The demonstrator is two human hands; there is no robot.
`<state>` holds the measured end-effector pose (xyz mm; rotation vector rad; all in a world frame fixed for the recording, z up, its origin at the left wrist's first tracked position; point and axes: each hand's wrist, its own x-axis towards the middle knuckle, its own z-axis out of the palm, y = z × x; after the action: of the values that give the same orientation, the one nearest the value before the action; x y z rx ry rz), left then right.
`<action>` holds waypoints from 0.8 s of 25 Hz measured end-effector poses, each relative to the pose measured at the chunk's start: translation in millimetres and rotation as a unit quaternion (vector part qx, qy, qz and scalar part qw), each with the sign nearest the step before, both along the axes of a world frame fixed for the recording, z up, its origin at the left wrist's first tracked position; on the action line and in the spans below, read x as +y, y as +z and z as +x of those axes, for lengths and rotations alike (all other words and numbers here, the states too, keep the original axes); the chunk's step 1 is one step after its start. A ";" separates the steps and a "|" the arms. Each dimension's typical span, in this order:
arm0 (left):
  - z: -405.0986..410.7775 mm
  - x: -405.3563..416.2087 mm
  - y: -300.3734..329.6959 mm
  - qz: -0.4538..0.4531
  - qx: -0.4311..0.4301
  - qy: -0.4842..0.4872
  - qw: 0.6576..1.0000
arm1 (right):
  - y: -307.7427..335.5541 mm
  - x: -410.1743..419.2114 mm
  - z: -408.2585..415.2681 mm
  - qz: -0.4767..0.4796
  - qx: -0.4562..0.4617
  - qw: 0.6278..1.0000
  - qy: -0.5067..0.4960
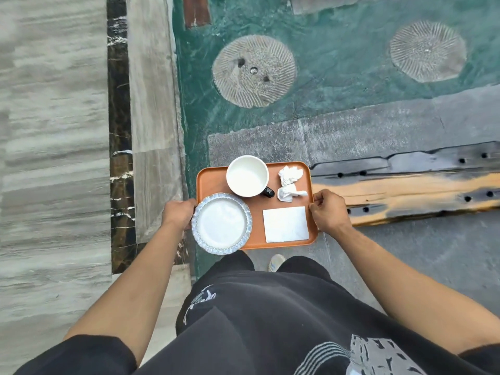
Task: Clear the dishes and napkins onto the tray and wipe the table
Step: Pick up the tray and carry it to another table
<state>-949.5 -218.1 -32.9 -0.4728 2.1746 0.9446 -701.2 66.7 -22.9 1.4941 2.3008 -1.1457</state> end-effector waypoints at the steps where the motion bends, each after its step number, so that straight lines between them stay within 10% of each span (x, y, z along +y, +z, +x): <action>1: -23.7 13.6 -1.5 0.006 0.000 -0.004 1.000 | -3.3 10.1 -20.7 0.001 -0.003 1.000 -0.005; 20: -407.0 292.5 9.6 0.035 0.005 -0.101 0.994 | -8.6 230.4 -347.8 0.029 -0.015 0.995 -0.093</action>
<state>-1356.5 74.5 -23.3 -0.2103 2.1425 0.9100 -1049.0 297.1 -31.5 1.7668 2.2312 -1.1019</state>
